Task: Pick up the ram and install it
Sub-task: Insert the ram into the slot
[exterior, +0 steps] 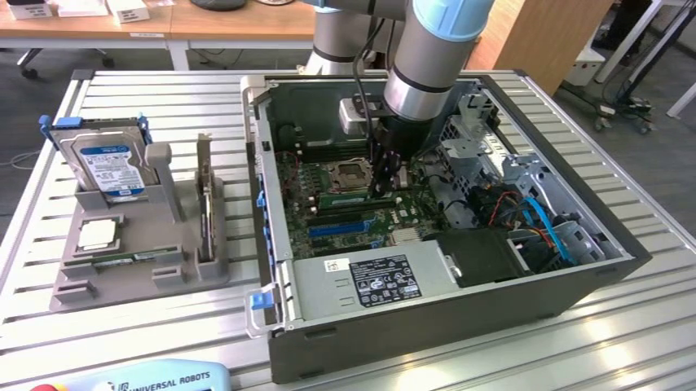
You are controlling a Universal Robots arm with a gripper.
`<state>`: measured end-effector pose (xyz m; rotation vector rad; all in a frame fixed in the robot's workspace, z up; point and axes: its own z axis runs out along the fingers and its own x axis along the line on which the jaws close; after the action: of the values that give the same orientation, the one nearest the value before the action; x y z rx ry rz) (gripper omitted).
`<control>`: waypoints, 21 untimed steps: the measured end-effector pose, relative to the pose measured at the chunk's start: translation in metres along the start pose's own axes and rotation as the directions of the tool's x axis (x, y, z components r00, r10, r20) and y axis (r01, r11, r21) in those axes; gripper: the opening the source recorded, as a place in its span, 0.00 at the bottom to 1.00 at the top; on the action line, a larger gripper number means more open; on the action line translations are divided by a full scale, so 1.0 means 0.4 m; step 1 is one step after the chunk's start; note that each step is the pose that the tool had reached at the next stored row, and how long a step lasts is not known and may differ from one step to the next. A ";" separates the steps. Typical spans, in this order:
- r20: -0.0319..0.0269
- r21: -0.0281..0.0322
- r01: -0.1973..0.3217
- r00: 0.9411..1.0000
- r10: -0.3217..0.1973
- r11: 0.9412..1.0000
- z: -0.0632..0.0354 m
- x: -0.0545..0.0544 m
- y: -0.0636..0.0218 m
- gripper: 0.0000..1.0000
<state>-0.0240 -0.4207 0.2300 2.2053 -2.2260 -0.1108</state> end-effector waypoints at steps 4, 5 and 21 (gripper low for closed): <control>0.000 0.000 0.000 1.000 0.000 1.000 0.000 0.001 0.000 0.11; 0.000 0.000 0.000 1.000 0.000 1.000 0.000 0.002 0.000 0.11; 0.000 0.000 0.000 1.000 0.000 1.000 0.001 0.001 0.000 0.11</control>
<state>-0.0240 -0.4211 0.2295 2.2053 -2.2260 -0.1108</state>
